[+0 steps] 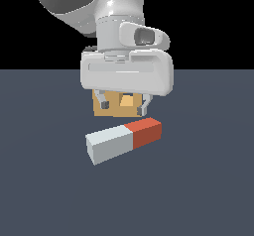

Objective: Insert the peg into the horizontal hole in a box.

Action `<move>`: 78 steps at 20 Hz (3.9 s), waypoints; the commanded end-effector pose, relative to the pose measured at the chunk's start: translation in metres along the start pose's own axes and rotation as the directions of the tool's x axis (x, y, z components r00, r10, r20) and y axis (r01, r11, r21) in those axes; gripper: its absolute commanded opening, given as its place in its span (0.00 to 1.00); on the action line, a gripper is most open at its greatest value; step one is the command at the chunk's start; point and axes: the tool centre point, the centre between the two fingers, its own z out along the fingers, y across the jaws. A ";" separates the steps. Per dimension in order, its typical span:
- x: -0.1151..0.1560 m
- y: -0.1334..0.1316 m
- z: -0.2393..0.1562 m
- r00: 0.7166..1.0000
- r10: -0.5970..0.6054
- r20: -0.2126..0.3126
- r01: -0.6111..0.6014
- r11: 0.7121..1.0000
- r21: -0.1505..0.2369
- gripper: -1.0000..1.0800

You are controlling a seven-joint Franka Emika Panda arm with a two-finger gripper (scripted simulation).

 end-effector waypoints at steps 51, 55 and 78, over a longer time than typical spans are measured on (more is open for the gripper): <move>-0.013 -0.028 0.089 0.866 0.501 -0.001 -0.501 0.865 0.010 0.00; -0.013 -0.028 0.089 0.866 0.501 -0.001 -0.501 0.865 0.010 0.00; 0.023 -0.019 0.065 0.997 0.073 -0.004 -0.073 0.997 0.007 0.00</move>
